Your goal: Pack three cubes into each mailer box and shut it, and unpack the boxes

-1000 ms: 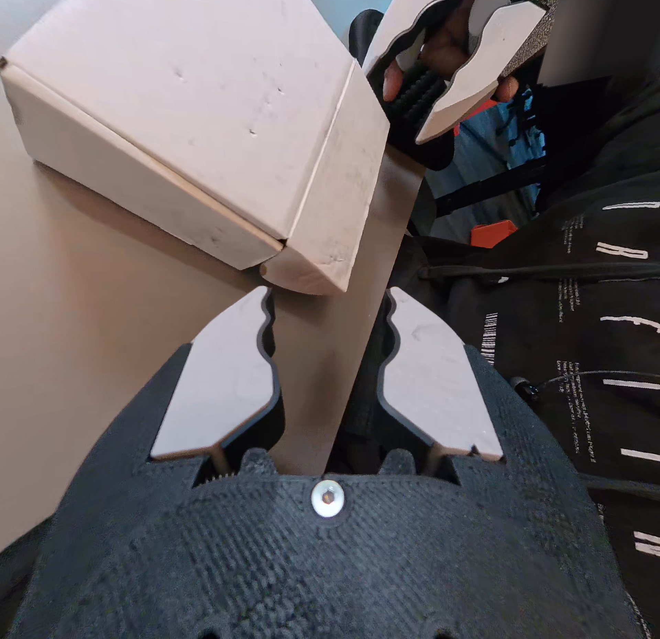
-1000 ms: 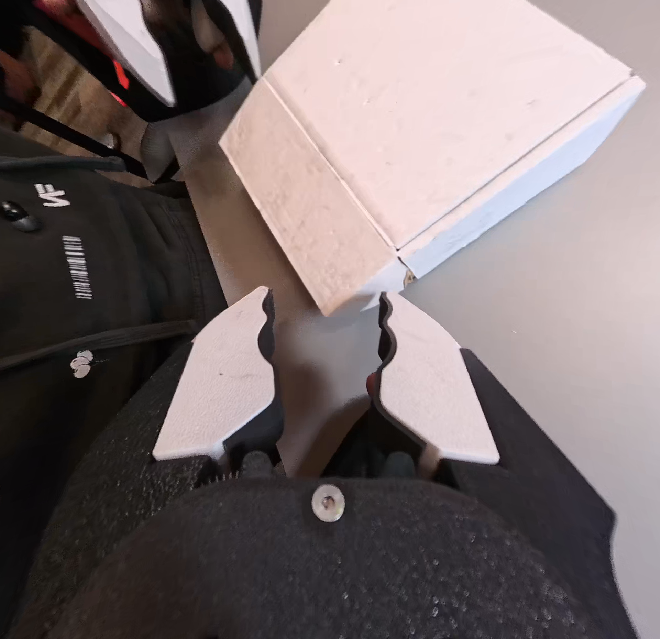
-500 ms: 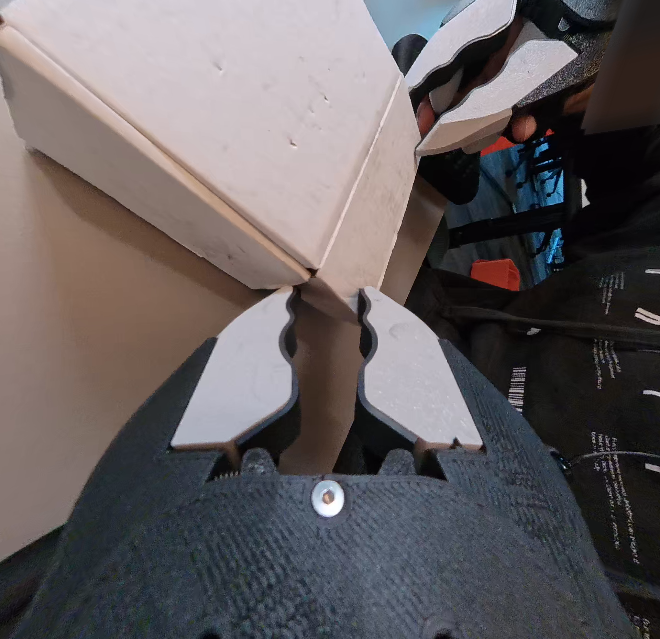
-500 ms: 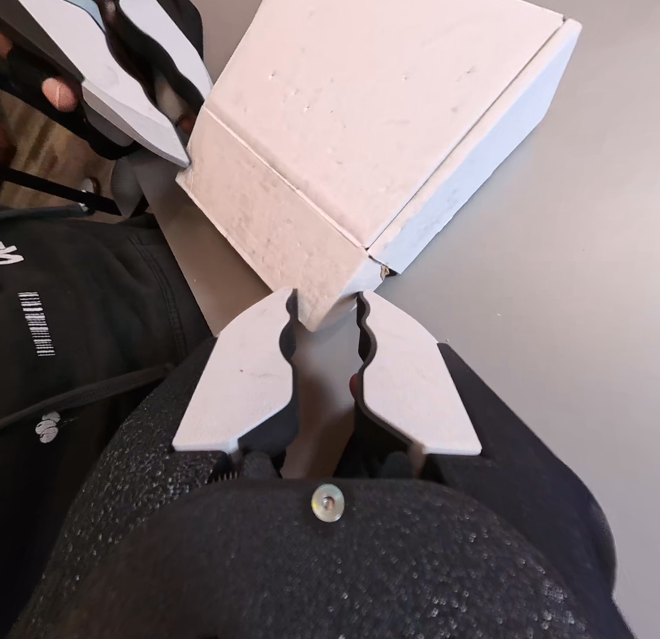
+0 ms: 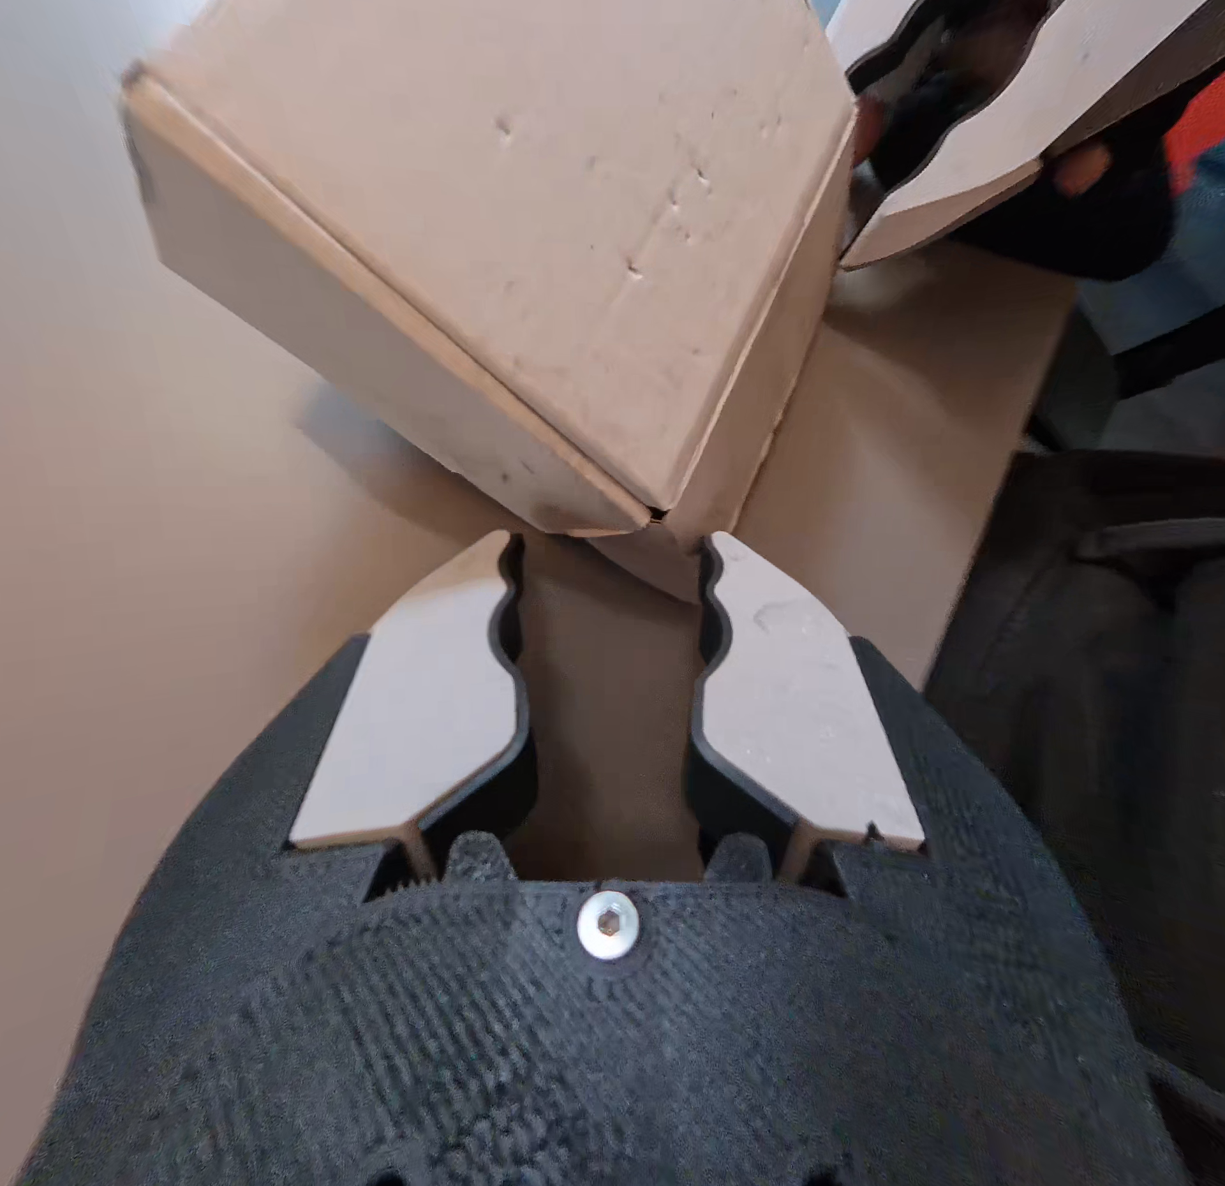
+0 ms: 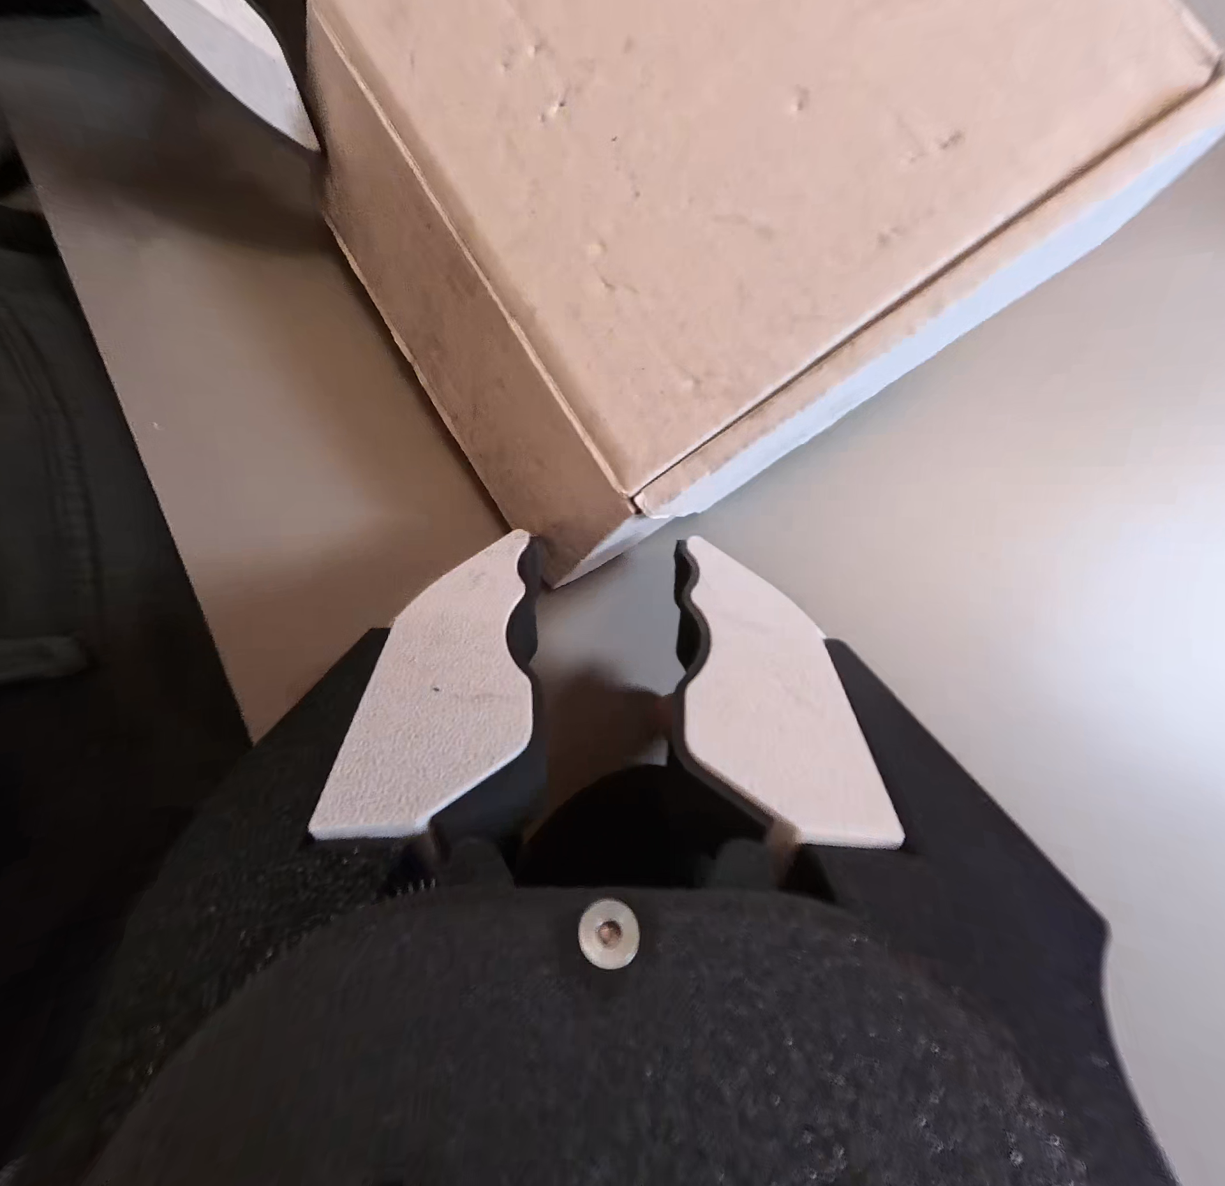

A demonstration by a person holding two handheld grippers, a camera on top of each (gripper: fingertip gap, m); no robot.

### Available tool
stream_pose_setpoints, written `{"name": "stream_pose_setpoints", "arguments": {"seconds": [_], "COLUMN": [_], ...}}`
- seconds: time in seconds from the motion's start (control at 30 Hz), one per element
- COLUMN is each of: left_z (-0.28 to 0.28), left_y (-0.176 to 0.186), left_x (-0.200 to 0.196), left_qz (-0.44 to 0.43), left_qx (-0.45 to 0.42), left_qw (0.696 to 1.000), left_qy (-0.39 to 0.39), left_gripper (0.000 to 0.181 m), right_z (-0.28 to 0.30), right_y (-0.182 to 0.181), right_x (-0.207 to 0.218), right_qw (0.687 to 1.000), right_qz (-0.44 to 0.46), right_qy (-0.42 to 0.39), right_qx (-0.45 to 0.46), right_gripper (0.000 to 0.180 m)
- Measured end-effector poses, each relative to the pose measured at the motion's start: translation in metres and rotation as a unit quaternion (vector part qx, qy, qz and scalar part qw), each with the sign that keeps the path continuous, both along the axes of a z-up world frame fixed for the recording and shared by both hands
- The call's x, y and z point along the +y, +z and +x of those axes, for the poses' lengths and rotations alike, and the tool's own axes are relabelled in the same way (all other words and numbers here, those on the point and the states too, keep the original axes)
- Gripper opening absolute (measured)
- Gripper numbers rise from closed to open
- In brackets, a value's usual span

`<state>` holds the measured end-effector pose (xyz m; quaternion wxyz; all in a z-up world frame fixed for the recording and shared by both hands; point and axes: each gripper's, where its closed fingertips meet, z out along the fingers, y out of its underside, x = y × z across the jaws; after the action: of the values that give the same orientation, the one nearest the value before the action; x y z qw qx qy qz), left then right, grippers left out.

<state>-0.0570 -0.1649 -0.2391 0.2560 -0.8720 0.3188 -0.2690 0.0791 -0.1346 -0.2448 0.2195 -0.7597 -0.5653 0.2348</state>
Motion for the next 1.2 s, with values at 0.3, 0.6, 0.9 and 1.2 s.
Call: {"name": "stream_pose_setpoints", "arguments": {"seconds": [0.3,0.6,0.9,1.2], "left_z": [-0.001,-0.006,-0.012,-0.012], "left_y": [0.001,-0.016,-0.017,-0.016], "left_x": [0.031,0.063,0.081,0.085], "left_qz": [0.152,0.182,0.200,0.189], "left_qx": [0.066,0.089,0.083,0.061], "left_qw": [0.982,0.970,0.967,0.975], "left_qy": [-0.088,-0.133,-0.132,-0.096], "left_gripper": [0.086,0.065,0.053,0.053], "right_z": [-0.005,-0.011,-0.016,-0.014], "right_y": [0.000,-0.007,-0.008,-0.005], "right_x": [0.025,0.050,0.069,0.070], "right_qw": [0.991,0.978,0.978,0.984], "right_qz": [0.094,0.147,0.164,0.142], "right_qy": [0.092,0.144,0.129,0.108], "right_qx": [0.006,0.008,0.007,-0.014], "right_gripper": [0.077,0.049,0.034,0.042]}}
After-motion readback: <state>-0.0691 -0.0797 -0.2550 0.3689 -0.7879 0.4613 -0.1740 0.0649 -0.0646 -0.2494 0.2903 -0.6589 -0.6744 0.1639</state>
